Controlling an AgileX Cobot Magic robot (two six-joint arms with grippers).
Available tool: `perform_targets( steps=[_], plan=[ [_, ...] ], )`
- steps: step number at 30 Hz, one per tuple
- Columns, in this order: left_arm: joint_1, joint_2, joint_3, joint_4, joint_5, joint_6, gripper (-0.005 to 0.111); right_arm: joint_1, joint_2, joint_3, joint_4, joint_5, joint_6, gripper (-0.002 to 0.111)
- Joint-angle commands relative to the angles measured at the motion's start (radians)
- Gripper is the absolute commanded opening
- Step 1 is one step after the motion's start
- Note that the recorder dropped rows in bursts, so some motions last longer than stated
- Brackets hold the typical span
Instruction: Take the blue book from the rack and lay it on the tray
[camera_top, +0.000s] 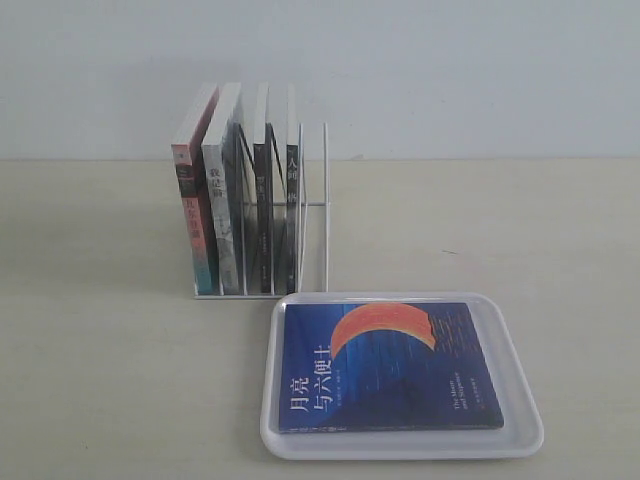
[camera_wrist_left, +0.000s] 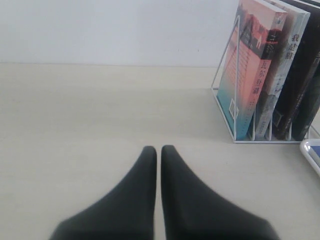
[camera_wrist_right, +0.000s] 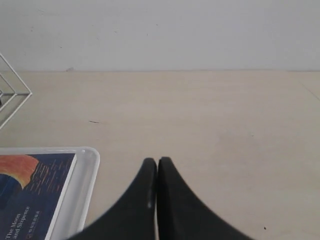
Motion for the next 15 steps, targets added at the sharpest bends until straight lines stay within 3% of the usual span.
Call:
perform_targets(
  steps=[1,15],
  plan=[
    [0.002,-0.003,-0.001,-0.004,-0.004,0.0,0.004,-0.018,-0.089,0.002,-0.008,0.113,0.0,0.0],
    [0.002,-0.003,-0.001,-0.004,-0.008,0.0,0.004,-0.023,-0.089,0.002,-0.002,0.138,0.022,0.0]
  ],
)
